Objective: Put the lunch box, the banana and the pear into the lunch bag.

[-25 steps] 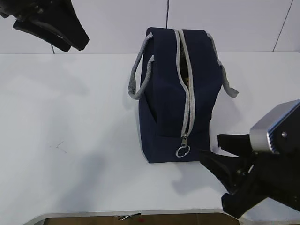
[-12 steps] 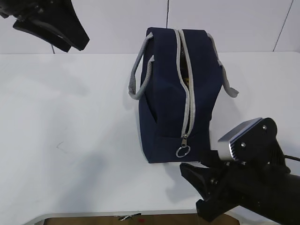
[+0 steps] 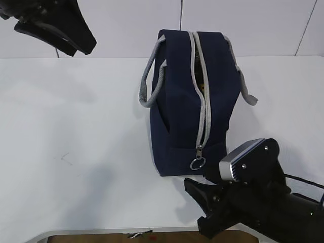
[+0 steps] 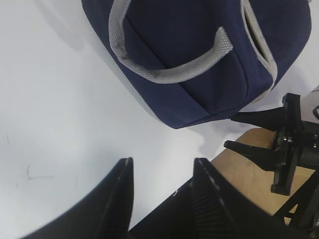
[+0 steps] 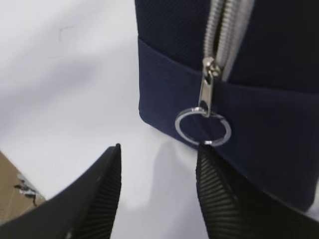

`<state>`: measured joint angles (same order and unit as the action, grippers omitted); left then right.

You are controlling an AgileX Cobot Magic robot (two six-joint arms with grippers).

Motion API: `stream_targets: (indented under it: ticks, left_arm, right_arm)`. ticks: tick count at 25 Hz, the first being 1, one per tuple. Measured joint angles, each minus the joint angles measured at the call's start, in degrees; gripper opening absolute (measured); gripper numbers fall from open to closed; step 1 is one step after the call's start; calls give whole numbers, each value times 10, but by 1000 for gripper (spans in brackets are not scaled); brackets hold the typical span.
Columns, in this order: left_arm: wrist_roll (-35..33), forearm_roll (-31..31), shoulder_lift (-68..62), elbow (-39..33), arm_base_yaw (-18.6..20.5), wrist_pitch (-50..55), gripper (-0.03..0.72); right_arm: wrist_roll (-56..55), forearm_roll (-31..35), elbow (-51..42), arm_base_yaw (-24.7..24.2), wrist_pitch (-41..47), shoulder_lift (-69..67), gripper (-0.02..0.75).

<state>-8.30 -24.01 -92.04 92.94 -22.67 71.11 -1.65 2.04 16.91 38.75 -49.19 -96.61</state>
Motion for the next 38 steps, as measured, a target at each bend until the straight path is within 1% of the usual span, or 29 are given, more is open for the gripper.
stream_targets:
  ticks: [4,8,12,21,25,29,38]
  left_arm:
    - [0,0,0,0,0,0,299]
    - [0,0,0,0,0,0,299]
    - [0,0,0,0,0,0,298]
    - [0,0,0,0,0,0,298]
    - [0,-2,0,0,0,0,298]
    - [0,-4,0,0,0,0,298]
    - [0,-12,0,0,0,0,296]
  right_arm:
    - [0,10,1,0,-61,-36,408]
    - [0,51,1,0,-71,-54,408]
    - [0,62,1,0,-74,-54,408]
    - [-1,38,30,0,-77,-84,408]
    - [-1,14,30,0,-101,-87,408]
    - [-1,10,31,0,-118,-87,408]
    - [-1,10,31,0,-119,-87,408]
